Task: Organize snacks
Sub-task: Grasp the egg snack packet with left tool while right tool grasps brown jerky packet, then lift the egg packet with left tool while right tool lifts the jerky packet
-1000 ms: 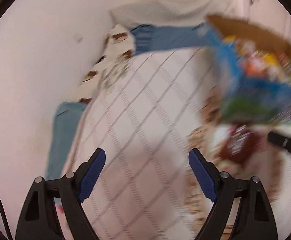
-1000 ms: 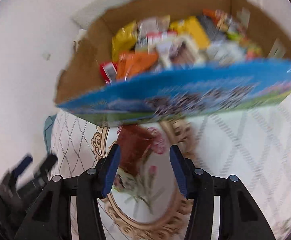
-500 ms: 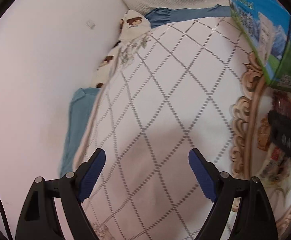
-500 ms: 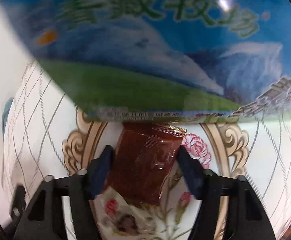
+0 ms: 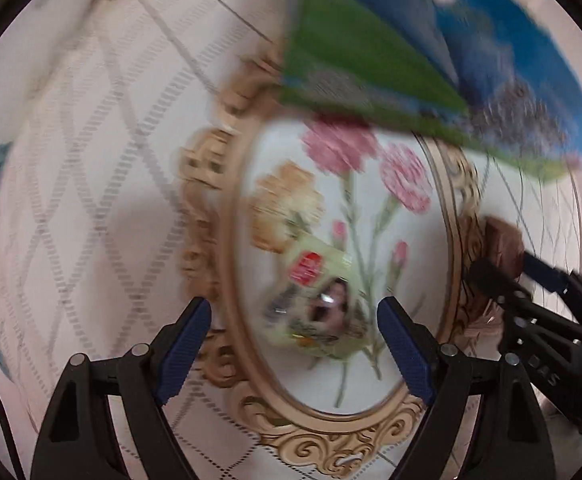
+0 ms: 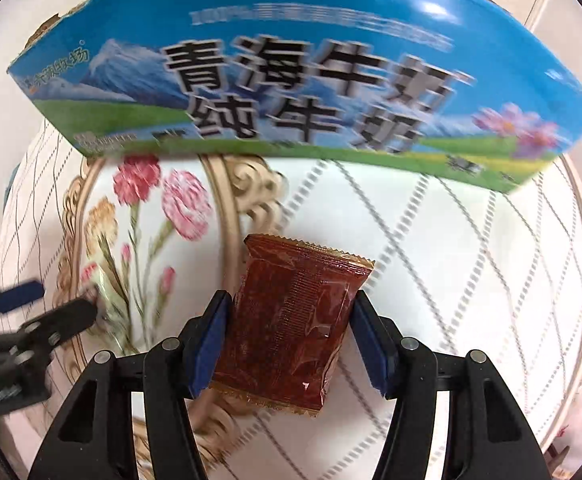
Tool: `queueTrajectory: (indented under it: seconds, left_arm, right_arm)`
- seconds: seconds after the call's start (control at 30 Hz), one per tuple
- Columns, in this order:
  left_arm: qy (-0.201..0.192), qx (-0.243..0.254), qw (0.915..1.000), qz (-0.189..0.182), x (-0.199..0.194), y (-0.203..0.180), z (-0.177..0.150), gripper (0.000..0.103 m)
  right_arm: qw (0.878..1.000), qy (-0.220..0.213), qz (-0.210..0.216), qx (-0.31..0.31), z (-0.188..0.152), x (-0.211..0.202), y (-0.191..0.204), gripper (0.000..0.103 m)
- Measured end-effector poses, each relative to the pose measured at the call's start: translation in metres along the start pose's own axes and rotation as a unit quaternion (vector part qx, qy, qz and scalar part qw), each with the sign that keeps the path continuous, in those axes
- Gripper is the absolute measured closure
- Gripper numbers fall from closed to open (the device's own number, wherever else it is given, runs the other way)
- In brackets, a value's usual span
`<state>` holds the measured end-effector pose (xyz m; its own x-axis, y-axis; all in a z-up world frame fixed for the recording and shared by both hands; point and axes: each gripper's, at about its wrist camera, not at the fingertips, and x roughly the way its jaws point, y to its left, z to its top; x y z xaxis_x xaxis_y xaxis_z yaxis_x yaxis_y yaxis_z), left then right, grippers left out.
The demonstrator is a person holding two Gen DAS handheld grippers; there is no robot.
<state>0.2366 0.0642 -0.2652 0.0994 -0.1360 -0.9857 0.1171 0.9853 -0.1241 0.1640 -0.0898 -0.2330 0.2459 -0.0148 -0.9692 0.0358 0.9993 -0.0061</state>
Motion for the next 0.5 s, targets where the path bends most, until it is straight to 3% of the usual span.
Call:
queueTrajectory:
  seconds: [0.13, 0.17, 0.27, 0.5]
  left_arm:
    - [0.027, 0.003, 0.9996, -0.002, 0.024, -0.007, 0.009, 0.018]
    - [0.018, 0.005, 0.9998, 0.003, 0.026, -0.008, 0.01, 0.023]
    - [-0.003, 0.01, 0.9998, 0.014, 0.023, -0.011, 0.014, 0.052]
    - [-0.001, -0.011, 0.9999, 0.008, 0.012, -0.002, 0.001, 0.055]
  right_arm:
    - [1.0, 0.005, -0.002, 0.0, -0.012, -0.002, -0.016, 0.04]
    - [1.0, 0.007, 0.001, 0.005, -0.013, 0.0, -0.024, 0.04]
    - [1.0, 0.012, 0.004, 0.01, -0.016, 0.002, -0.028, 0.039]
    - [0.999, 0.026, -0.01, -0.016, -0.021, 0.015, -0.018, 0.037]
